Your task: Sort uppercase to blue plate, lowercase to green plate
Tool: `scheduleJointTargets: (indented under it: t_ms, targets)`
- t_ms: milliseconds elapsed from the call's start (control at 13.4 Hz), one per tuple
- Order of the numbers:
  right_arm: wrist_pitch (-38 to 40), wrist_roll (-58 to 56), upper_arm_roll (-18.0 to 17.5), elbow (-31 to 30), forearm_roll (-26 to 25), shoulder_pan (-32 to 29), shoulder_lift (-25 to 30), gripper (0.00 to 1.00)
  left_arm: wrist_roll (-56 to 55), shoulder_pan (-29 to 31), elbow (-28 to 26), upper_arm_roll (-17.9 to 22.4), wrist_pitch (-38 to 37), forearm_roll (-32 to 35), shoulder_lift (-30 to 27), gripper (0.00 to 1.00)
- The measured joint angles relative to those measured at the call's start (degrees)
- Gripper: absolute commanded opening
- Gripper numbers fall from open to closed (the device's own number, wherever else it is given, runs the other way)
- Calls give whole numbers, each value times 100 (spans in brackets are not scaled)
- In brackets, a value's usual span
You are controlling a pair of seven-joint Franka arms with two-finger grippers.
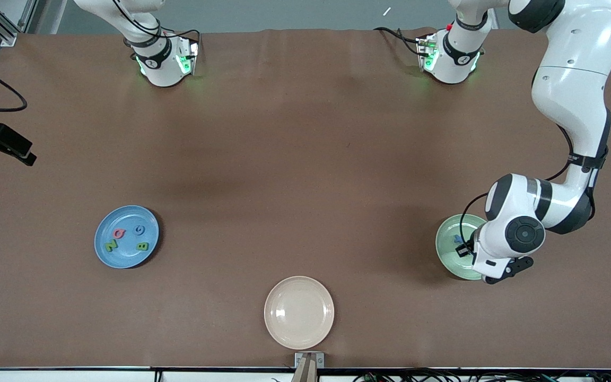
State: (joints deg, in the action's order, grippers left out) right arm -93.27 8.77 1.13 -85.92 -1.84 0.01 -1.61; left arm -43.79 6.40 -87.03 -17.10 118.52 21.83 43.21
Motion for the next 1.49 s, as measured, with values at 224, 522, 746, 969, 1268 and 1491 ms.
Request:
scheduleJointTargets:
  t_ms: [224, 522, 746, 969, 1268, 1491]
  targets:
    - [-1, -1, -1, 0, -45, 0, 0, 100, 0, 77, -177, -4, 116, 0, 0, 6]
    - [-9, -1, -7, 0, -47, 0, 0, 100, -19, 123, -206, -88, 199, -259, -2, 7]
    - [-9, -1, -12, 0, -48, 0, 0, 100, -24, 125, -232, -100, 211, -350, -2, 14]
    - [-16, -1, -13, 0, -50, 0, 0, 100, -28, 128, -284, -100, 219, -358, -2, 33]
    - [-19, -1, -14, 0, -50, 0, 0, 100, -33, 128, -316, -100, 239, -359, -2, 100]
    - [-19, -1, -15, 0, -50, 0, 0, 100, -37, 129, -305, -101, 287, -359, -11, 100]
